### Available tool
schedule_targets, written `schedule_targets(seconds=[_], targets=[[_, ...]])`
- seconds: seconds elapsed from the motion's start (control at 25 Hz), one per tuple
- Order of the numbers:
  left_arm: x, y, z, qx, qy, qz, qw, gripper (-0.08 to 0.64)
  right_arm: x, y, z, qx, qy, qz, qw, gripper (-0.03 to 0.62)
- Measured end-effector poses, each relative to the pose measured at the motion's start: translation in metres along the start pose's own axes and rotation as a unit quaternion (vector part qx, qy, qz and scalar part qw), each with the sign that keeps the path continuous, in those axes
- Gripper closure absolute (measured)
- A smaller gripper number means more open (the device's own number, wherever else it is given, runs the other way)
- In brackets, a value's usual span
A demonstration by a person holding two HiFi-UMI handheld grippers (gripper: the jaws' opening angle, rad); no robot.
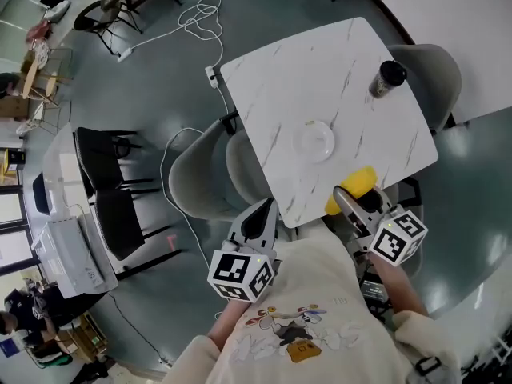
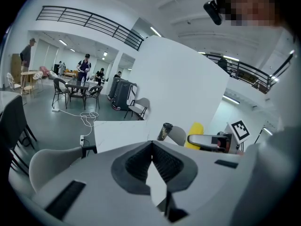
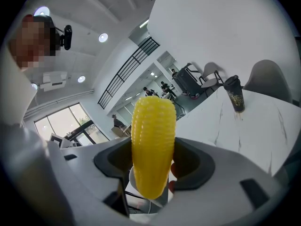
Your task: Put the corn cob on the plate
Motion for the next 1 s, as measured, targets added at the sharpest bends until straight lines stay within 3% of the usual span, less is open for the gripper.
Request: schedule_targets(seconds=[0.56, 0.76, 1.0], targets=[[-0.032, 0.006, 0.014, 0.008, -0.011, 0.013, 0.9998, 0.554, -0.025, 0.005, -0.014, 0.012, -0.027, 0.021, 0.999, 0.337], [-0.053, 0.007, 0.023, 0.018, -0.008, 0.014, 0.9997, 0.554, -0.044, 0.011, -0.026, -0.006, -0.042, 0.022, 0.999, 0.337], [-0.076, -0.001, 0.042, 0.029, -0.012, 0.022, 0.9993, 0.554, -0.075, 0.01, -0.036, 0.024, -0.052, 0.047, 0.997, 0.337]])
Point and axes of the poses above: the fingertips, and each gripper's own axes: x backward along the fingers, z to its left, y out of its top, the point moved 10 cm from there along x, backward along the fingers, and after that the axes turned 1 degree about -y, right-handed, at the moved point
